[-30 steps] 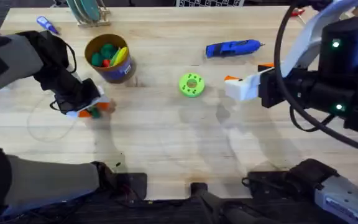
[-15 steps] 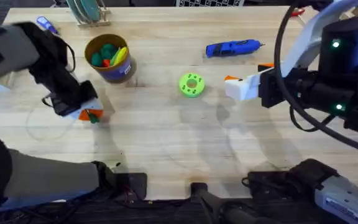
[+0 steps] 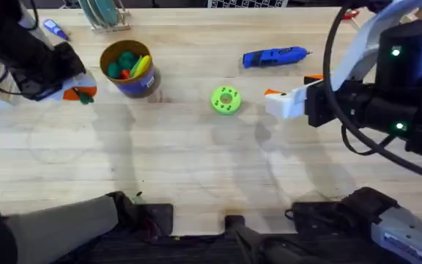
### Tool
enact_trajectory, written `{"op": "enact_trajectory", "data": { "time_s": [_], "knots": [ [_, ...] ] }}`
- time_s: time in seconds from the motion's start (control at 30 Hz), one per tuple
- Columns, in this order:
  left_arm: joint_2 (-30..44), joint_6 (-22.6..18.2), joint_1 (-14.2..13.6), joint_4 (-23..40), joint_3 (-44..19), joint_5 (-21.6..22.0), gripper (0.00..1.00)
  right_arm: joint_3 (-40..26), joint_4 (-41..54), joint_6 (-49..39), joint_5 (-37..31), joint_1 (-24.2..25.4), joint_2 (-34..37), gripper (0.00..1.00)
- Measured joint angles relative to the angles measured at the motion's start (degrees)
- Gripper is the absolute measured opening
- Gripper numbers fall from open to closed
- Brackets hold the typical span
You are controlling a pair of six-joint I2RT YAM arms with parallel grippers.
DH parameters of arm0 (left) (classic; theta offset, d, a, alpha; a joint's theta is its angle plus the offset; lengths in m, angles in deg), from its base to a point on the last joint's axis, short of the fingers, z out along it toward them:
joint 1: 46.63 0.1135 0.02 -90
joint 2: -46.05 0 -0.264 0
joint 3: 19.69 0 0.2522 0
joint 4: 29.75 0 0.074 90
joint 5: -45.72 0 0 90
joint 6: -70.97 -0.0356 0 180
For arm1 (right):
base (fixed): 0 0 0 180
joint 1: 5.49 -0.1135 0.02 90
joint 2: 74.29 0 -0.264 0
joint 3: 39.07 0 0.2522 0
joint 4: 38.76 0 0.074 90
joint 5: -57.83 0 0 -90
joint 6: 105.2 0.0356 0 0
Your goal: Pick up the gripper from the table and insert it into the empty holder that is missing its gripper. Then pick up a screw, insert it into the mounting hole, and use the screwdriver to tighten it. Finally, clean up the table by picking up the vegetable and placing it into the bucket.
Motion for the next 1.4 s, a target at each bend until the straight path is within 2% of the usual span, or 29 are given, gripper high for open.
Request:
{"op": "enact_trajectory", "data": {
  "time_s": [0.13, 0.27, 0.47, 0.7, 1.03, 1.27, 1.3, 1.33, 1.37, 1.4],
  "knots": [
    [-1.05, -2.09, -0.54, -3.05, -0.07, -5.11, 0.014, 0.0, 0.0, 0.02, 0.0, 0.0, 0.0, 0.98],
    [-0.6, -7.91, -3.83, -8.58, -0.07, -11.07, 0.014, 0.0, -0.02, 0.02, 0.0, 0.0, 0.0, 0.98],
    [-0.58, -14.4, -8.51, -16.39, -0.07, -14.76, 0.013, 0.0, -0.02, 0.02, 0.0, 0.0, 0.0, 0.98],
    [-0.15, -16.29, -8.79, -19.13, -0.07, -14.93, 0.012, 0.0, -0.02, 0.02, 0.02, 0.0, 0.0, 0.98],
    [8.83, -16.74, -8.79, -21.21, -0.07, -13.19, 0.012, 0.0, 0.0, 0.0, 0.0, 0.0, 0.0, 0.979],
    [10.52, -16.74, -8.79, -21.2, -0.07, -11.95, 0.012, 0.0, 0.0, 0.02, 0.02, 0.0, 0.0, 0.98],
    [10.51, -16.79, -8.79, -21.22, -0.07, -11.85, 0.022, 0.0, -0.01, 0.01, 0.02, 0.0, 0.0, 0.983],
    [10.51, -16.95, -8.79, -21.25, -0.07, -11.67, 0.085, 0.0, 0.0, 0.0, 0.02, 0.0, 0.0, 0.981],
    [10.51, -17.05, -8.79, -21.22, -0.07, -11.55, 0.185, 0.0, 0.0, 0.0, 0.0, 0.0, 0.0, 0.98],
    [10.51, -17.14, -8.79, -21.23, -0.07, -11.54, 0.332, 0.0, -0.01, 0.01, 0.02, 0.0, 0.0, 0.979]
  ]
}}
